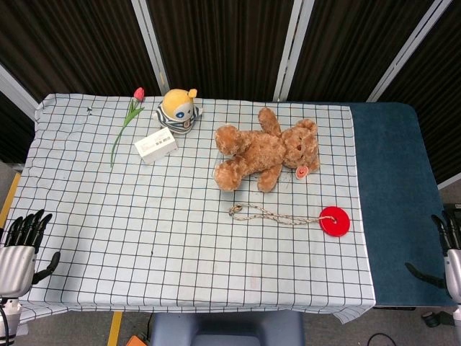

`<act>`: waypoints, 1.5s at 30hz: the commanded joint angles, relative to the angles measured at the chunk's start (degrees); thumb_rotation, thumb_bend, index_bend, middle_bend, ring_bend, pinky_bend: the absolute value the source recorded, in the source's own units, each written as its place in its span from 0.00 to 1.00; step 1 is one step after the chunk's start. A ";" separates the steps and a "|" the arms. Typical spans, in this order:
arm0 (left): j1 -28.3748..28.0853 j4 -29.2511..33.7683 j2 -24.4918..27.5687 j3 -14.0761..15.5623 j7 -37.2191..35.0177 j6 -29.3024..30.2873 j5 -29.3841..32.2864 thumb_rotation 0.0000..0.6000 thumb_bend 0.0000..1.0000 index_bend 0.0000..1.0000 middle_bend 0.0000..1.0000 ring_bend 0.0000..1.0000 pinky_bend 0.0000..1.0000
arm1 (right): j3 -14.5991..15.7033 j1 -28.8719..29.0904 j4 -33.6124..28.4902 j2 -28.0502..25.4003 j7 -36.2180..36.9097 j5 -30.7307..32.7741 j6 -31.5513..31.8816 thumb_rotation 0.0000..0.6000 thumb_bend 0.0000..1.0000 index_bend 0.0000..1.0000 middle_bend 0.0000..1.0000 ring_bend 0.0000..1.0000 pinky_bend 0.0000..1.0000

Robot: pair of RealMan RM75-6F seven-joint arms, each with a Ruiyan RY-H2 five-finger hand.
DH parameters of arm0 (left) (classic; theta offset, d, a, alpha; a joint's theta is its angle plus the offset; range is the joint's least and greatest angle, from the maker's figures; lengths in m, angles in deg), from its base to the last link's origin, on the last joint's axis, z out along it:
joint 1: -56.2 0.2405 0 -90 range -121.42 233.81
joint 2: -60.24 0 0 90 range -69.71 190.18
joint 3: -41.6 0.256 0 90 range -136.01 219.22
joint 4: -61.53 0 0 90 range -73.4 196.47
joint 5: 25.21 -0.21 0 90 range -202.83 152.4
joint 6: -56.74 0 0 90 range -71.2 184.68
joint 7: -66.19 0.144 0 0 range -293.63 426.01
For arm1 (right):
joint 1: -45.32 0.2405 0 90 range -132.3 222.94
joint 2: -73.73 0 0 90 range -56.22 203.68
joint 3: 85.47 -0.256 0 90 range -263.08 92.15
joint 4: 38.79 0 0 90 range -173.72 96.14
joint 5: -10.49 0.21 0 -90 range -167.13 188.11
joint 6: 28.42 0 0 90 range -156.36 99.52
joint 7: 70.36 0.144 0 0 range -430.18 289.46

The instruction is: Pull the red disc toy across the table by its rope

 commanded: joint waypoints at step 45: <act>-43.72 -17.08 -34.18 -10.84 19.90 -42.70 1.51 1.00 0.42 0.00 0.00 0.00 0.04 | -1.53 -0.60 2.49 -0.76 3.34 4.26 -1.55 1.00 0.03 0.00 0.00 0.00 0.00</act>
